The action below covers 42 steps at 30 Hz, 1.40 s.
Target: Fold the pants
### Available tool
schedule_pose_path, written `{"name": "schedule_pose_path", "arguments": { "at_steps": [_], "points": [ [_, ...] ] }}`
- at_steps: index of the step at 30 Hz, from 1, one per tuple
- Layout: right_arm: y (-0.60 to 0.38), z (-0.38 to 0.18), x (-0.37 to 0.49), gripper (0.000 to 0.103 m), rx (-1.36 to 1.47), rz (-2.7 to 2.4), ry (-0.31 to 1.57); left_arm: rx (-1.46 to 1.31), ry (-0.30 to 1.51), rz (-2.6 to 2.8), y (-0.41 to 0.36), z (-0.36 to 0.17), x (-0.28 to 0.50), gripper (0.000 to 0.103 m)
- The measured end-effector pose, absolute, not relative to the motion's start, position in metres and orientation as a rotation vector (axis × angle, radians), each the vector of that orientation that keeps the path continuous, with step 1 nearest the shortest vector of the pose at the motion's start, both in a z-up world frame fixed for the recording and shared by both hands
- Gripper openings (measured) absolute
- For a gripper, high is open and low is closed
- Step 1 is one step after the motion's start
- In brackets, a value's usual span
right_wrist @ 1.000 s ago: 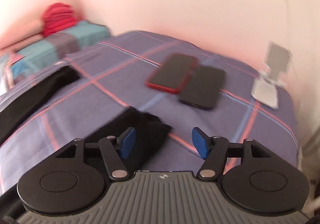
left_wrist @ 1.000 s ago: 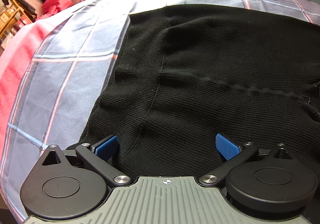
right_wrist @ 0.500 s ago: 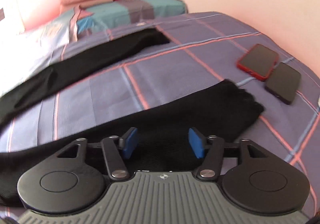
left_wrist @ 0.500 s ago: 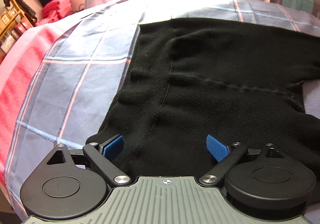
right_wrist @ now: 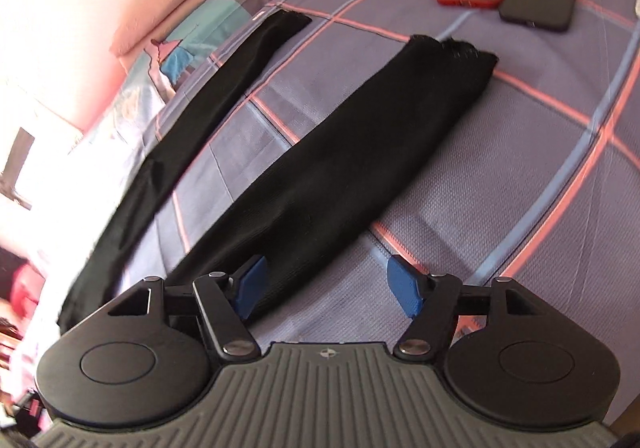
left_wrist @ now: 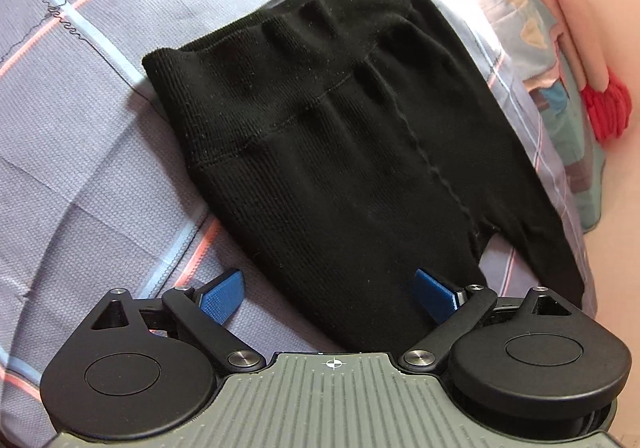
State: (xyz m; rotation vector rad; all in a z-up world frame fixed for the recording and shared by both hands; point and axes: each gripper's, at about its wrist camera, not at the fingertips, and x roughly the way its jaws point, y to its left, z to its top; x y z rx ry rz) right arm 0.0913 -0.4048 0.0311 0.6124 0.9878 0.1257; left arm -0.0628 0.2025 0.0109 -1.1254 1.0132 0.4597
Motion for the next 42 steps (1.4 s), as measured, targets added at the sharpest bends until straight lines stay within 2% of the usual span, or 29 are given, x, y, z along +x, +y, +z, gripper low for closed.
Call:
{"name": "schedule_pose_path", "arguments": {
  "at_steps": [7, 13, 16, 17, 18, 19, 20, 21, 22, 23, 24, 25, 30, 35, 42],
  "points": [
    [-0.428, 0.017, 0.095, 0.070, 0.827, 0.113, 1.018, -1.159, 0.981, 0.457, 0.199, 0.007, -0.053, 0.103],
    [-0.437, 0.004, 0.112, 0.068, 0.889, 0.107, 1.000, -1.173, 0.943, 0.476, 0.202, 0.004, -0.041, 0.103],
    [-0.435, 0.003, 0.123, 0.061, 0.869, 0.118, 1.006, -1.162, 0.944, 0.515, 0.204, 0.006, -0.043, 0.103],
    [-0.433, 0.002, 0.127, 0.053, 0.857, 0.119, 1.013, -1.155, 0.951, 0.536, 0.206, 0.006, -0.041, 0.103],
    [-0.431, 0.001, 0.130, 0.037, 0.835, 0.110, 1.025, -1.149, 0.957, 0.551, 0.207, 0.008, -0.042, 0.103],
    [-0.429, 0.000, 0.134, 0.029, 0.811, 0.100, 1.039, -1.139, 0.964, 0.565, 0.207, 0.009, -0.042, 0.103],
    [-0.428, -0.001, 0.137, 0.014, 0.793, 0.095, 1.052, -1.127, 0.974, 0.574, 0.207, 0.009, -0.041, 0.103],
    [-0.427, -0.001, 0.140, 0.010, 0.780, 0.099, 1.060, -1.120, 0.986, 0.578, 0.209, 0.009, -0.043, 0.101],
    [-0.426, 0.001, 0.143, 0.009, 0.756, 0.106, 1.067, -1.120, 1.002, 0.588, 0.210, 0.008, -0.042, 0.086],
    [-0.423, 0.005, 0.145, 0.008, 0.720, 0.111, 1.074, -1.128, 1.008, 0.598, 0.212, 0.006, -0.042, 0.089],
    [-0.421, 0.010, 0.148, 0.008, 0.689, 0.121, 1.072, -1.138, 0.998, 0.603, 0.213, 0.007, -0.043, 0.083],
    [-0.419, 0.017, 0.151, 0.008, 0.671, 0.141, 1.058, -1.143, 0.985, 0.603, 0.213, 0.009, -0.044, 0.081],
    [-0.403, 0.057, 0.188, 0.007, 0.643, 0.237, 0.994, -1.108, 0.905, 0.562, 0.219, 0.044, -0.033, 0.081],
    [-0.374, 0.084, 0.265, 0.007, 0.611, 0.321, 0.966, -1.049, 0.845, 0.528, 0.237, 0.075, 0.016, 0.081],
    [-0.313, 0.063, 0.396, 0.007, 0.569, 0.338, 1.001, -0.991, 0.912, 0.552, 0.274, 0.059, 0.114, 0.082]
  ]
}}
